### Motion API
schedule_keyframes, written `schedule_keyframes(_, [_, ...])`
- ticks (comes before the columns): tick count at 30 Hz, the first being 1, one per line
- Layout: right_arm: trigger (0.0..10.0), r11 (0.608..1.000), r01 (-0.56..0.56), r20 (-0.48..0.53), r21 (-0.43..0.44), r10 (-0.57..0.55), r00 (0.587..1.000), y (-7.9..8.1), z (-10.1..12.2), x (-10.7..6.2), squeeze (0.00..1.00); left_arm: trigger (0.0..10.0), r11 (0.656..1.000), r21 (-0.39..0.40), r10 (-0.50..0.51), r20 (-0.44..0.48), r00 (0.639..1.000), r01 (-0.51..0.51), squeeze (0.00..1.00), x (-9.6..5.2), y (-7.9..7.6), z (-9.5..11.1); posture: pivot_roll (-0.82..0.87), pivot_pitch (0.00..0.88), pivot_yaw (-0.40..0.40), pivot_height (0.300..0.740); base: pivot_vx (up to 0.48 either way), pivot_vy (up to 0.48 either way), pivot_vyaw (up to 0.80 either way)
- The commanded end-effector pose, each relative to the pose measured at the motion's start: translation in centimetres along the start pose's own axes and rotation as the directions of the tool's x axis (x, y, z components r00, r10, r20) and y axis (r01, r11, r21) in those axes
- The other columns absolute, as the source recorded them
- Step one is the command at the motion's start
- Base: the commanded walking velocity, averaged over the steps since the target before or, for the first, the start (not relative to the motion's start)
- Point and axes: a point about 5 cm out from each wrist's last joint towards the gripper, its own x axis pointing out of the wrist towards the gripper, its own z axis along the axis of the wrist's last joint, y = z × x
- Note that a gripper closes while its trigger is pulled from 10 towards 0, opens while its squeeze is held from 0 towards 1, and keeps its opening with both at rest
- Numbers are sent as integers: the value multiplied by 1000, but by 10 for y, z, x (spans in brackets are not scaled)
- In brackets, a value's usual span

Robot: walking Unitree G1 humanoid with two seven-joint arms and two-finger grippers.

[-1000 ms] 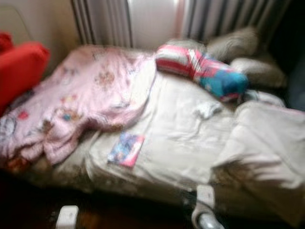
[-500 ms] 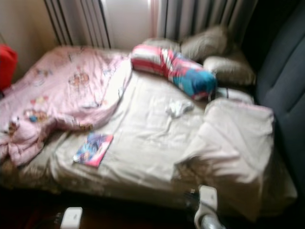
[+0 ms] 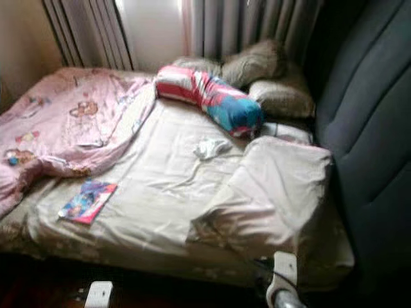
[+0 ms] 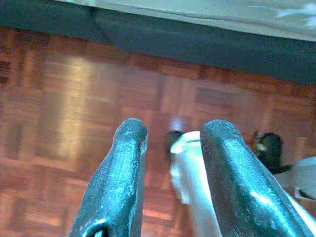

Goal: Clean up the room

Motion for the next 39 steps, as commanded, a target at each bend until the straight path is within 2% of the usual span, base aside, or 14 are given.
schedule_keyframes(1, [10000, 1000, -16, -1, 17, 16, 1000, 8, -1, 0, 0, 10000, 1000, 14, 19, -19, 1000, -18, 0, -1, 8, -4, -10, 0, -30, 740, 0, 0, 0])
schedule_keyframes(23, [10000, 999, 9, 8, 52, -9, 1000, 9, -1, 0, 0, 10000, 1000, -10, 22, -3, 1000, -22, 0, -1, 9, -2, -4, 0, -25, 740, 0, 0, 0])
schedule_keyframes(25, [10000, 998, 11, 7, 58, -12, 1000, 9, -1, 1, 0, 10000, 1000, -14, 21, -3, 1000, -21, 0, -1, 9, -2, -5, 0, -26, 740, 0, 0, -734])
schedule_keyframes(31, [10000, 998, 14, 9, 54, -14, 1000, 8, 0, 1, 0, 10000, 1000, -19, 20, -4, 1000, -20, 0, -1, 8, -2, -4, 0, -29, 740, 271, 0, -737])
schedule_keyframes(39, [10000, 998, 17, 23, 53, -18, 1000, 7, 2, 1, 0, 10000, 1000, -22, 20, -4, 1000, -21, 0, -1, 8, -1, -4, 0, -30, 740, 280, 0, 0])
